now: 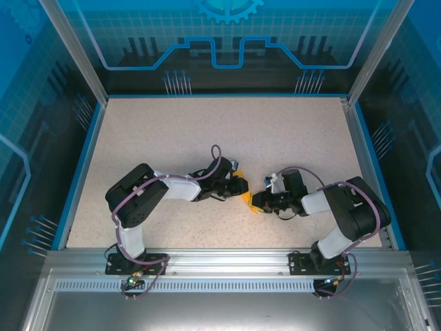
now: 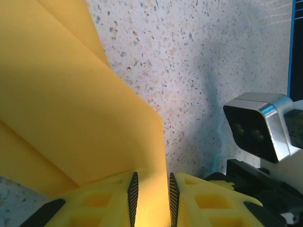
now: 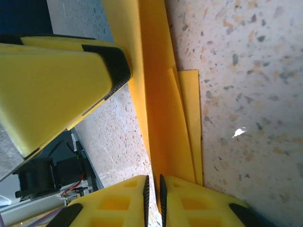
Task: Fold a paper plane with a square sheet of paper (pick it up from the middle)
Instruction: Fold the wing for the fifth time at the center of the table.
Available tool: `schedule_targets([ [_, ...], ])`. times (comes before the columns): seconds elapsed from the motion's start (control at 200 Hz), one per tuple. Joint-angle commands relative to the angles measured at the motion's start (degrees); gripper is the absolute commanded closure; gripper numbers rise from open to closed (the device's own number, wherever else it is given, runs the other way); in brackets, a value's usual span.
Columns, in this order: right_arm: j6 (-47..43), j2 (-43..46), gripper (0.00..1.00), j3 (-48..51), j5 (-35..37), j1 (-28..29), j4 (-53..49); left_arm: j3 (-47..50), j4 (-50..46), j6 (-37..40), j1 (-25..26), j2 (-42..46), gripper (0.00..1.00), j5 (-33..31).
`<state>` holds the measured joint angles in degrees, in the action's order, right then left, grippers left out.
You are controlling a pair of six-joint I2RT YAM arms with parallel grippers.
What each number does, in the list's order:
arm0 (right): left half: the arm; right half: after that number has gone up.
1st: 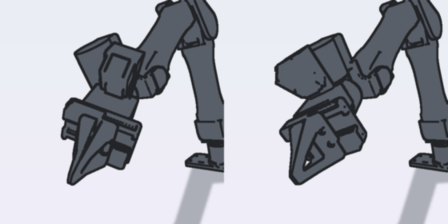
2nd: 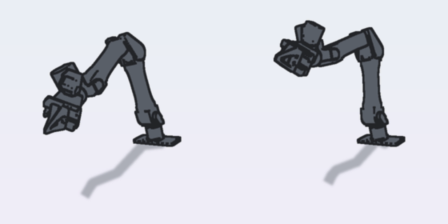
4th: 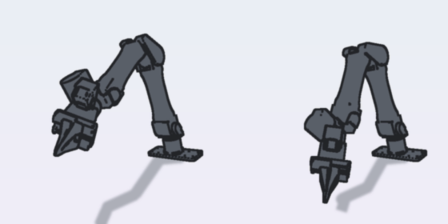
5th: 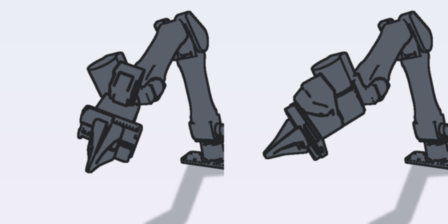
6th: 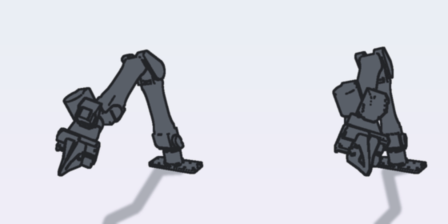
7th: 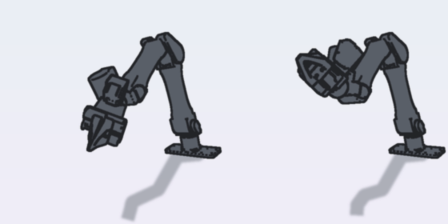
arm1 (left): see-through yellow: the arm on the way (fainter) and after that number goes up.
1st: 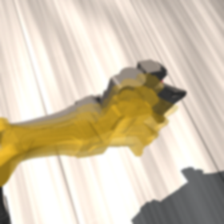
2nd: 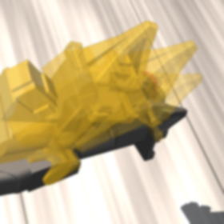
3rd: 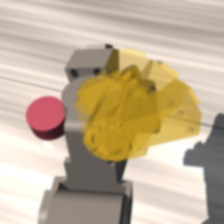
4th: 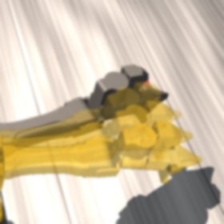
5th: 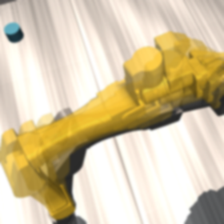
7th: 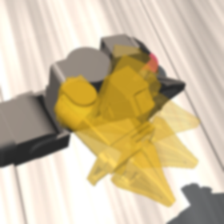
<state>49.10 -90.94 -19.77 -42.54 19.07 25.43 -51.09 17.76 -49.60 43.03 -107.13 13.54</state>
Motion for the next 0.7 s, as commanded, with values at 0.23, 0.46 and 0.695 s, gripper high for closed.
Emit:
schedule_targets([
  [0.23, -11.78, 5.91, 0.74, -5.55, 8.95, 3.32, -19.26, -0.44, -3.22, -1.88, 0.3, -1.63, 0.74, -2.11],
  [0.46, -14.9, 6.59, 0.72, -8.91, 16.57, 6.64, -25.69, -0.37, -3.31, -2.03, 0.24, -0.84, 0.74, -2.25],
  [0.695, -14.46, 3.9, 0.85, -9.32, 16.01, 6.86, -25.26, -0.16, -3.37, -1.72, 0.27, -0.63, 0.74, -2.19],
])
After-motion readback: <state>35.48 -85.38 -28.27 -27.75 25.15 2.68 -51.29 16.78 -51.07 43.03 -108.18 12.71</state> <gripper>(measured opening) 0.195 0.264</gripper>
